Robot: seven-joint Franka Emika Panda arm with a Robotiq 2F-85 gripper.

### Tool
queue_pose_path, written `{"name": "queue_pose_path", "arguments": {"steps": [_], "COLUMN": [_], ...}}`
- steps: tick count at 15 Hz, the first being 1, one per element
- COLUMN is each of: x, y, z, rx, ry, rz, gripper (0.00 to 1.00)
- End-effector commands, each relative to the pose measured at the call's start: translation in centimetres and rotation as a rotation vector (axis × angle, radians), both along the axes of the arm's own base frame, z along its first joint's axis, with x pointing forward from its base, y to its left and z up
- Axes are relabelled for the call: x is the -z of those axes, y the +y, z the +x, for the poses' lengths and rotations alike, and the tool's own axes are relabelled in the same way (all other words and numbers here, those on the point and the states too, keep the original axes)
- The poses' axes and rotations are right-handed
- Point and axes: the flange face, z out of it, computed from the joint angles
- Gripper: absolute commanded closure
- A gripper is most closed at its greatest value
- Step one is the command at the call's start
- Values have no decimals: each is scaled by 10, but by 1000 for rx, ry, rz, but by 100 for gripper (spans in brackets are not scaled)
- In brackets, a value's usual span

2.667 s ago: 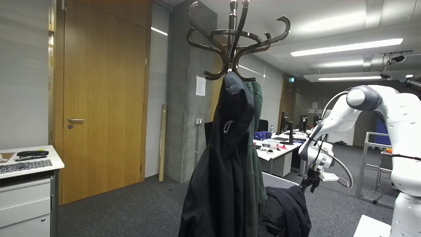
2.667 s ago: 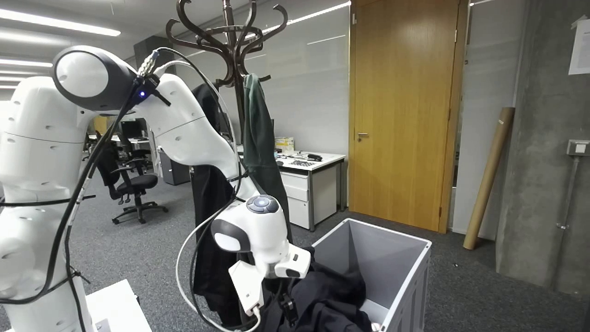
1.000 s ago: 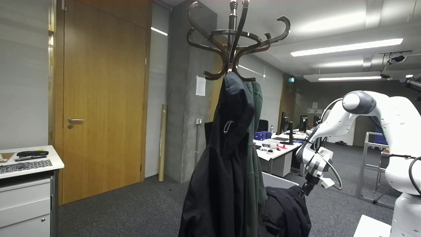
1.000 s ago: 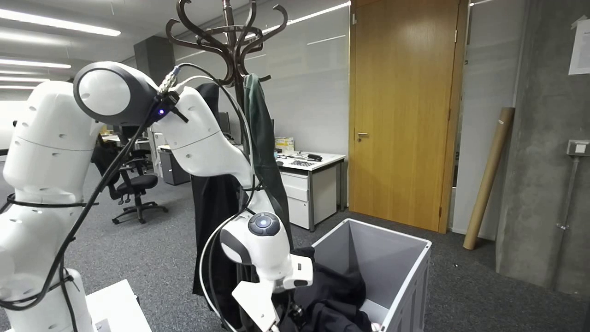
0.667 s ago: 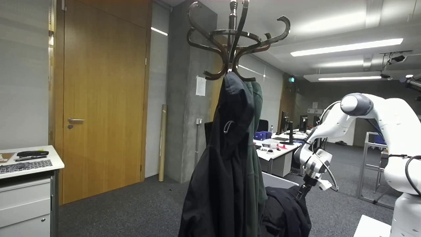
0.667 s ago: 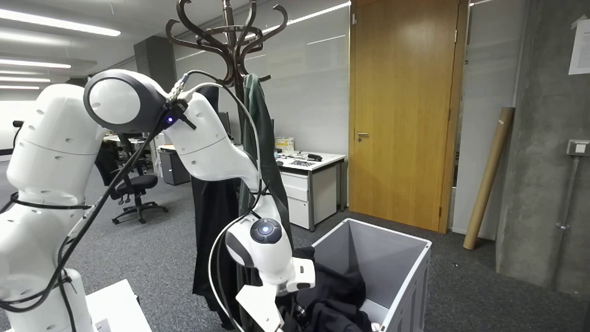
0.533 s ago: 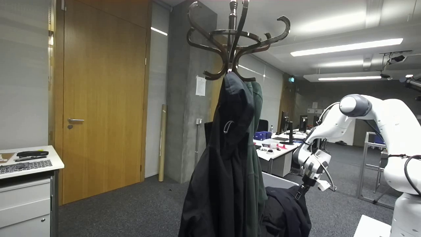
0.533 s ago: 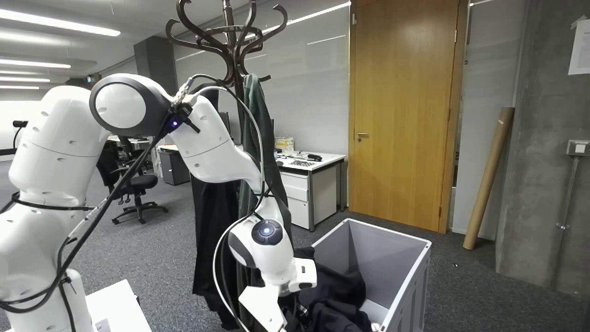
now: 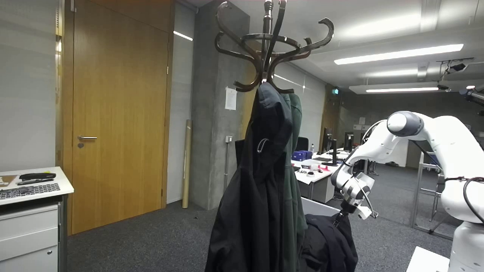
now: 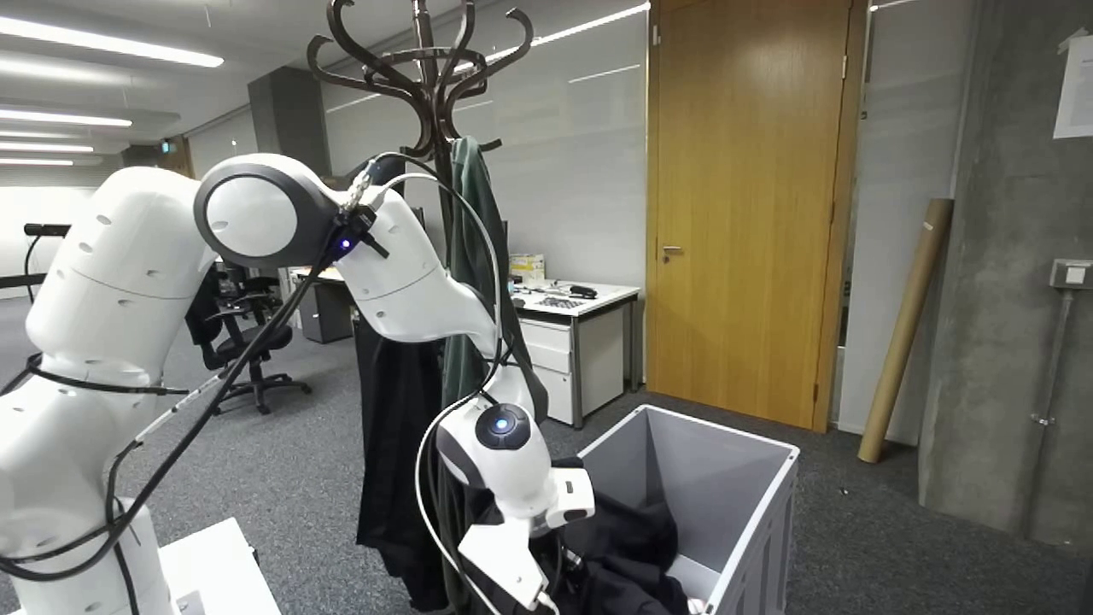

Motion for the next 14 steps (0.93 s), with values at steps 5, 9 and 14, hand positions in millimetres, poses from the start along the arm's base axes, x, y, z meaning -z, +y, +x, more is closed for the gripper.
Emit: {"name": "queue_pose_path", "arguments": {"steps": [5, 9, 14], "x": [-9, -36, -106], "y": [-7, -8, -9], "z": [-2, 1, 19], "rx": [54, 184, 288], "ry": [-4, -39, -179], "rz": [-71, -91, -102], "gripper": [81, 100, 99]}}
